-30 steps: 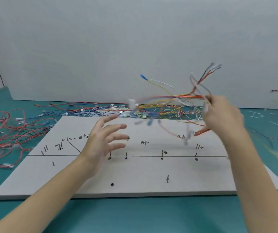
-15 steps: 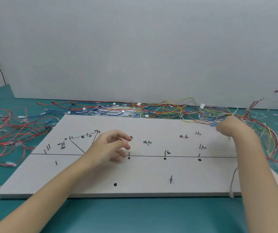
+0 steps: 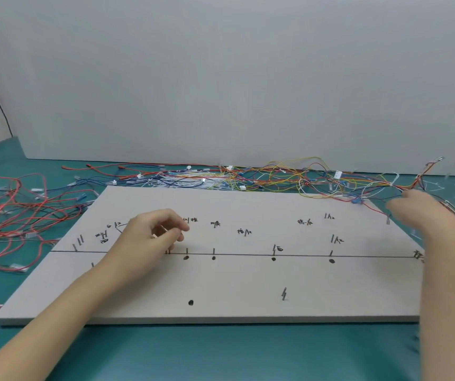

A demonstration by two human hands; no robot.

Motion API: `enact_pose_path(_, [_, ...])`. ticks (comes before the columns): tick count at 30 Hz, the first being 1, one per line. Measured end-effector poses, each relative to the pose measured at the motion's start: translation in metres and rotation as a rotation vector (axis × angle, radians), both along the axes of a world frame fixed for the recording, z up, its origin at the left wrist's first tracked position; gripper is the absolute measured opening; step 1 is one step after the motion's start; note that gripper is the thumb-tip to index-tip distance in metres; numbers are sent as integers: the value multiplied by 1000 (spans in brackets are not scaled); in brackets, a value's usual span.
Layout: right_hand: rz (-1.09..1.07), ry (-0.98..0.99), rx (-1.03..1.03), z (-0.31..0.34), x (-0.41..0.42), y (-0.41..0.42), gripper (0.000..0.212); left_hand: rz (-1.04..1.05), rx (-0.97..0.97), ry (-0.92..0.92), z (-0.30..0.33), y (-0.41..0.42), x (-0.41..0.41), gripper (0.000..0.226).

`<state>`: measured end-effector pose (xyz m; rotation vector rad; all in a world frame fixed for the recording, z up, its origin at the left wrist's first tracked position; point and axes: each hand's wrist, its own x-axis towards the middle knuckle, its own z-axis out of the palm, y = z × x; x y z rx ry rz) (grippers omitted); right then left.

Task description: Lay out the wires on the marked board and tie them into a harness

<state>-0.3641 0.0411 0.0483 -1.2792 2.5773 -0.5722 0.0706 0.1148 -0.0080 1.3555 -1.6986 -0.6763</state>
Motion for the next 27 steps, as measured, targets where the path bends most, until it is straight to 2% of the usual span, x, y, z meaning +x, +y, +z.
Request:
enact_pose_path(3, [-32,116,-105,-4,18,4,40,3,-5,-94,-5,0,3,34])
enact_pose_path(7, [79,41,-429,-14,43,2,34,-17,-30,-168,-7,-1,3,33])
enact_pose_path(11, [70,18,-328,-34,50,-9,36,-43,-83,-216,-9,1,2,32])
enact_pose_path(14, [-116,67,-291,-41,22,-10,32,-44,-92,-201,-10,2,3,31])
enact_pose_path(16, [-338,32,-344,-43,3,-3,33,-39,-88,-195,-10,1,2,31])
enact_pose_path(18, [-373,30,-443,-43,-2,1,35,-43,-85,-217,-9,0,0,30])
enact_pose_path(21, [-119,-5,-651,-35,24,-5,27,-37,-124,-264,-10,1,-5,27])
enact_pose_path(23, [84,-41,-687,-31,56,-9,22,-3,-176,-346,-13,1,-2,19])
enact_pose_path(25, [265,-55,-624,-34,85,-9,19,50,-185,-417,-17,0,4,10])
enact_pose_path(27, [437,-62,-464,-42,108,-4,15,80,-138,-466,-21,-1,6,6])
